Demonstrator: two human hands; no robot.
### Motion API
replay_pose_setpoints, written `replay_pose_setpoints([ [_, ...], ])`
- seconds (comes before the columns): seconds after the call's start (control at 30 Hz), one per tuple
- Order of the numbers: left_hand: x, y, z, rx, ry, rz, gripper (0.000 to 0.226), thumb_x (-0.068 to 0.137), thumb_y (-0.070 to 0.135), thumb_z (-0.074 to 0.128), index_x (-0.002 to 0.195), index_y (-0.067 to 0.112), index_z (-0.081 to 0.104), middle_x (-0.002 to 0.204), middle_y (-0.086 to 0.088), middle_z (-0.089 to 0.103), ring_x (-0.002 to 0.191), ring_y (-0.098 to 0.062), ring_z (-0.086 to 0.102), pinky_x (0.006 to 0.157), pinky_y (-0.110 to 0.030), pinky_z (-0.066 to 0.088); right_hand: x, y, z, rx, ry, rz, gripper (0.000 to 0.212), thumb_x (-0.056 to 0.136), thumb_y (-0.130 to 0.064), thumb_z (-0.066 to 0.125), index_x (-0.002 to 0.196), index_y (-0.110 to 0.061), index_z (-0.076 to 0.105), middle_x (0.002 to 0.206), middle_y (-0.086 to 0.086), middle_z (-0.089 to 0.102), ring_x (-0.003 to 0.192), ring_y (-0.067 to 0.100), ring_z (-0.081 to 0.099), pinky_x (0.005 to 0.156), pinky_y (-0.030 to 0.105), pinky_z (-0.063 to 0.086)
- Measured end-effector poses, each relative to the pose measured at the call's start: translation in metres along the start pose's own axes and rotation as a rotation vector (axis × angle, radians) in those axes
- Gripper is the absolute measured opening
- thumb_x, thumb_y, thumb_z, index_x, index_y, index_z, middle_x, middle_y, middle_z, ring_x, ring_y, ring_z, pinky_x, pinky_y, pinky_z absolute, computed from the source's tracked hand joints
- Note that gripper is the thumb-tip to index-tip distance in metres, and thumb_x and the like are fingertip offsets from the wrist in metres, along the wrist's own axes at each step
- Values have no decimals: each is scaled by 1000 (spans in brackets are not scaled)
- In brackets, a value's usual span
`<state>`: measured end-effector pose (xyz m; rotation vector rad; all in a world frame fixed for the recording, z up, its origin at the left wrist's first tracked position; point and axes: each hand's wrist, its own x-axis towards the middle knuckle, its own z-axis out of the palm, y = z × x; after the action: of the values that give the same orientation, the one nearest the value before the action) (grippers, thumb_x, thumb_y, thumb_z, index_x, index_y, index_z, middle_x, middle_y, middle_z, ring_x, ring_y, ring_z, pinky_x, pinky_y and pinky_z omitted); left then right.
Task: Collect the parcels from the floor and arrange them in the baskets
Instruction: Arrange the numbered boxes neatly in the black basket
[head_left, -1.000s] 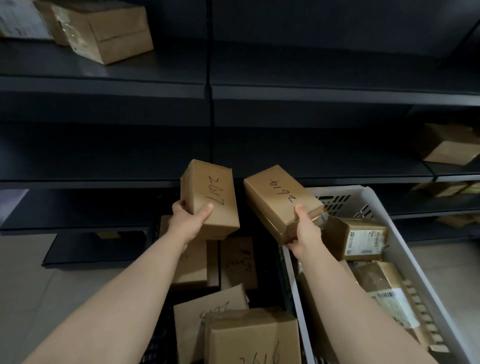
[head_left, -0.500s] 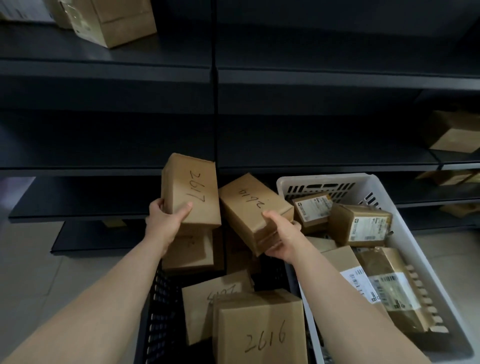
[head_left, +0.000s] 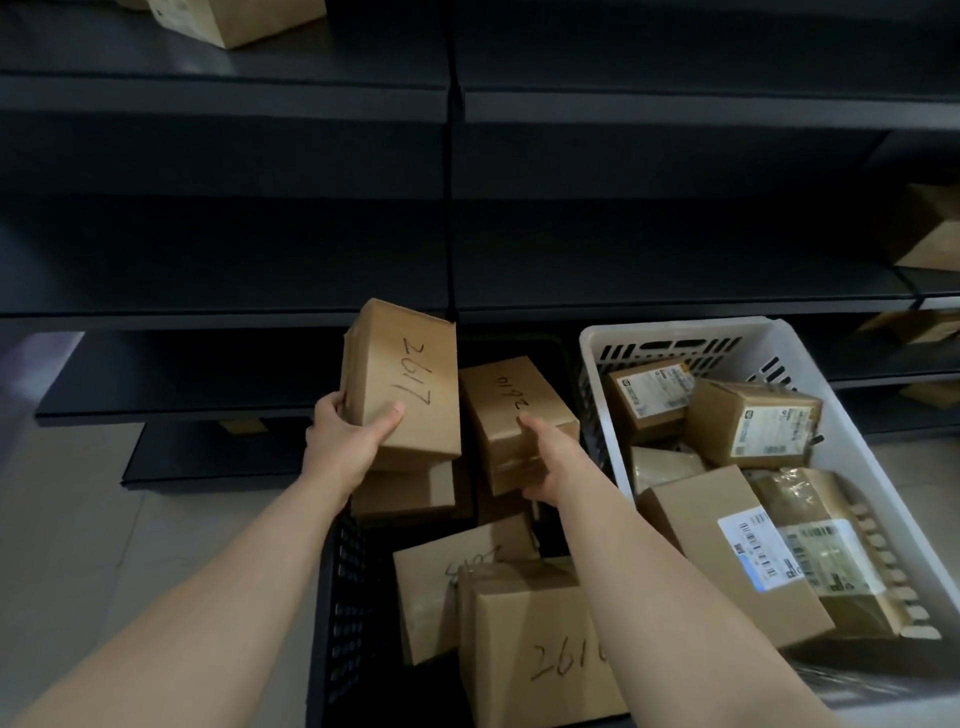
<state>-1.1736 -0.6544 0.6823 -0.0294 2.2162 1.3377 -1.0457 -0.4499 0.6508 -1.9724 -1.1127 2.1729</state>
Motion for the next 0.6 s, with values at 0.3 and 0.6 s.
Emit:
replay_pose_setpoints([
  [0.3, 11, -3, 4, -1, -29, -4, 106, 58, 68, 74, 145, 34, 25, 139, -5, 44, 121, -26, 49, 101, -48, 44, 19, -4, 9, -19, 57, 39, 42, 99, 0, 46, 141, -7, 46, 141, 18, 45, 127, 36, 46, 103, 43, 47],
  [0.6, -9, 1, 14, -148, -148, -68, 95, 75, 53, 74, 150, 24, 23, 139, -7, 48, 117, -25, 53, 99, -46, 47, 2, -19, 13, -211, -182, -154, 95, 56, -63, 81, 139, -26, 52, 140, 7, 54, 129, 30, 48, 112, 50, 35],
])
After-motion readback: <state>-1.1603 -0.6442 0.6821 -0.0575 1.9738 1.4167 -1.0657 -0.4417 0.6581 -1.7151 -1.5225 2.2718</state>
